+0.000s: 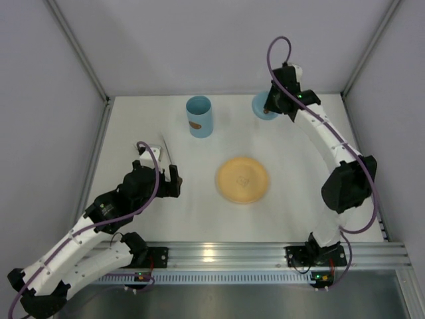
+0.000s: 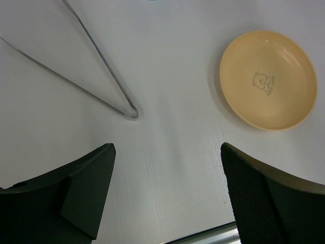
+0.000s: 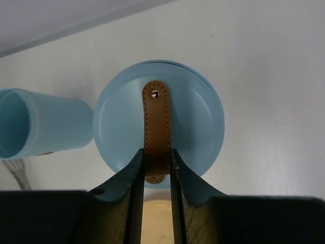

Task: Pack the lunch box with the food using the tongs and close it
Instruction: Pick up the box lid from the center of the board, then close the box lid on the packing box.

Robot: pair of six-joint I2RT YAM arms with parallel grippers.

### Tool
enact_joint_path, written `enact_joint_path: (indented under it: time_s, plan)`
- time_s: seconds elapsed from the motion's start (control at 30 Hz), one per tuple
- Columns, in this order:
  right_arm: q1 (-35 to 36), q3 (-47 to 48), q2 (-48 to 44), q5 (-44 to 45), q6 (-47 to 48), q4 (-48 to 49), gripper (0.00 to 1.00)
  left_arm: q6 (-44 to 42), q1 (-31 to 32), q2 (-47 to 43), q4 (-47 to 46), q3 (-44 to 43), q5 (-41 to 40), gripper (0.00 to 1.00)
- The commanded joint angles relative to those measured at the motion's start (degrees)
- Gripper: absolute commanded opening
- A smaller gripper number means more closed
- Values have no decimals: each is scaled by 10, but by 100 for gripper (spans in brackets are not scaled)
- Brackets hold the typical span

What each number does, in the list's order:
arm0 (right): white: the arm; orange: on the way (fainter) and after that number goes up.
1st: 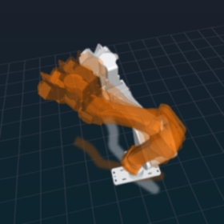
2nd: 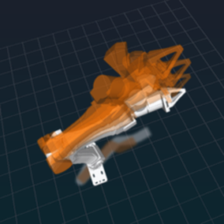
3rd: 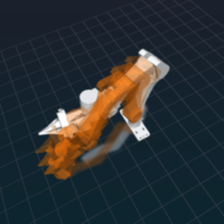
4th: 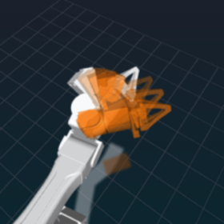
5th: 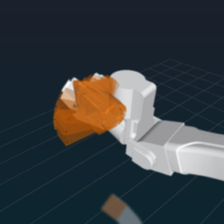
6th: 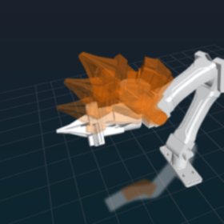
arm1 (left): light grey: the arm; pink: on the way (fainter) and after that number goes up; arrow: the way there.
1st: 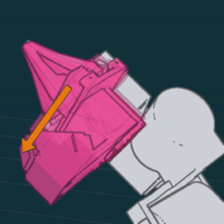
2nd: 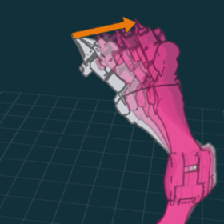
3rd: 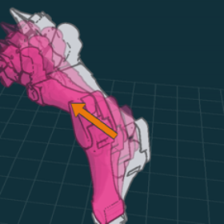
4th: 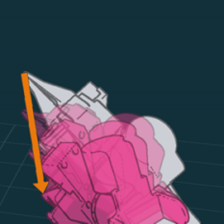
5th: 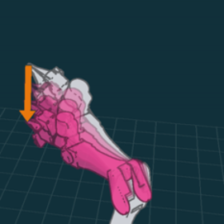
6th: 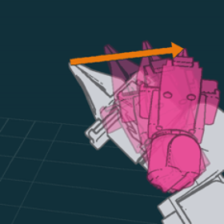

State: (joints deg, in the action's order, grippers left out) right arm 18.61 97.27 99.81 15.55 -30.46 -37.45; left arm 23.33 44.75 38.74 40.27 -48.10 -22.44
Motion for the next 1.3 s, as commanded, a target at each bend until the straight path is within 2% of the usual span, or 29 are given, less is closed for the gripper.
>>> enact_joint_path:
  time_s: [0.0,0.07,0.1,0.2,0.23,0.43,0.6,0.87,1.27]
  plan:
    - [56,152,69,-8,27,-79,0,9,2,-8,3,3,-25,89]
    - [72,228,128,-24,32,-119,0,10,2,-4,3,3,-28,89]
    - [84,306,170,-32,36,-149,0,11,2,-3,4,3,-30,89]
    - [106,426,221,-47,38,-168,0,12,2,-2,4,3,-31,90]
    - [108,435,232,-56,37,-163,0,12,2,-2,4,3,-31,89]
    - [148,400,228,-69,47,-54,0,13,2,8,5,4,-33,90]
    - [189,411,246,-69,70,16,0,13,2,16,5,3,-32,90]
    - [214,423,292,-75,105,103,0,14,2,20,7,4,-36,90]
    - [215,422,343,-36,140,155,0,14,2,29,7,3,-35,90]
